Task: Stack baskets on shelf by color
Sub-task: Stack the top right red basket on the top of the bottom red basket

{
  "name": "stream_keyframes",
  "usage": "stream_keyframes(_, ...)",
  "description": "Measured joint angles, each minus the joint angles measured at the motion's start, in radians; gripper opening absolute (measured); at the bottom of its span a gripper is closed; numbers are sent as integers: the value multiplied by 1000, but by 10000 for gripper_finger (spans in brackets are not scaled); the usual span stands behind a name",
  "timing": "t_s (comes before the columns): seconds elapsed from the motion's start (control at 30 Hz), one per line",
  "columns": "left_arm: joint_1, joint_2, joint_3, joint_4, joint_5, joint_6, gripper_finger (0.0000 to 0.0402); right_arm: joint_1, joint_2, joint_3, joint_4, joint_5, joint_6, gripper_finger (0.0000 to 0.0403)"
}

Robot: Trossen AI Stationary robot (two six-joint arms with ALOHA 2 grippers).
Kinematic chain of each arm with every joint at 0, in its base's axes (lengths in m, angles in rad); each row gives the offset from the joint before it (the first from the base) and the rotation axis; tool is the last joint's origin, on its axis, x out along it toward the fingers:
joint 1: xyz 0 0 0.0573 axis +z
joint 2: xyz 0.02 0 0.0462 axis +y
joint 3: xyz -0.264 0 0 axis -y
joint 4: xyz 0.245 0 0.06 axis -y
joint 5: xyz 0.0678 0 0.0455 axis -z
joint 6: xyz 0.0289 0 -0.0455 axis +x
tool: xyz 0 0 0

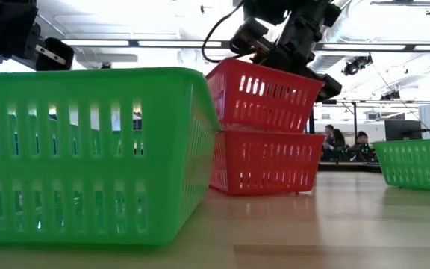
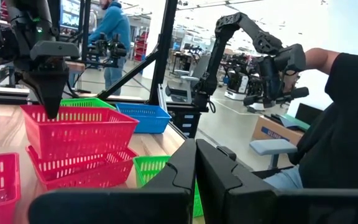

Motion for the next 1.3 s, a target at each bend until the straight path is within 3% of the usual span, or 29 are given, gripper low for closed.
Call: stream_keyframes(1.3,0,2,0,1,3,-4,1,19,71,0,-3,9,-7,10)
